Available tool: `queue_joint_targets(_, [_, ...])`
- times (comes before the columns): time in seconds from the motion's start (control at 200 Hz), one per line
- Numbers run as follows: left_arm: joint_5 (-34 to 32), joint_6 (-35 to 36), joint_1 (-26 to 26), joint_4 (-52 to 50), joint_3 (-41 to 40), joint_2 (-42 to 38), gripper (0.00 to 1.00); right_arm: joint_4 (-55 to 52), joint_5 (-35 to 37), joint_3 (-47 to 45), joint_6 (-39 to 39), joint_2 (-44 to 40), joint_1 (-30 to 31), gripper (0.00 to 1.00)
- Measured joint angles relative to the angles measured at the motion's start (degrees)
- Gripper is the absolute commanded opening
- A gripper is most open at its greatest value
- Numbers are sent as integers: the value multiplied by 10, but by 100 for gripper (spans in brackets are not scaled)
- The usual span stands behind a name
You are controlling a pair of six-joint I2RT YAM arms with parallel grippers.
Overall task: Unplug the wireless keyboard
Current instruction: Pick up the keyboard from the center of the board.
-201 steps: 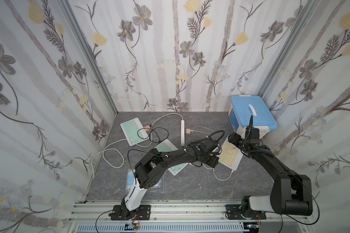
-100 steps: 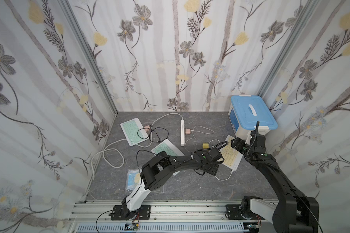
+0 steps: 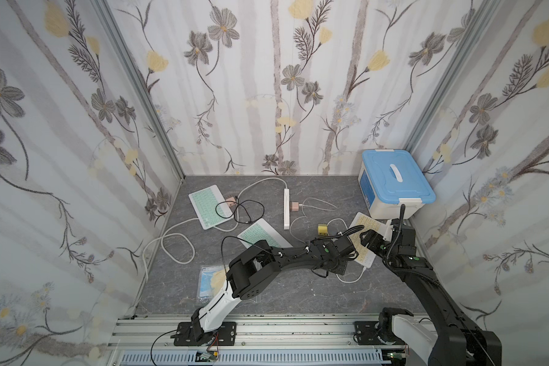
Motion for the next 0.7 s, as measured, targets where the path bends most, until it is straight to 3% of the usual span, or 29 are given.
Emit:
queue_joint_targets(0.4, [23, 5, 10, -3, 76, -41, 0, 0, -74, -86, 35, -56, -98, 90])
queue_joint_targets(0.699, [66, 5, 19, -17, 149, -43, 0, 25, -186, -149, 49, -25, -177, 89])
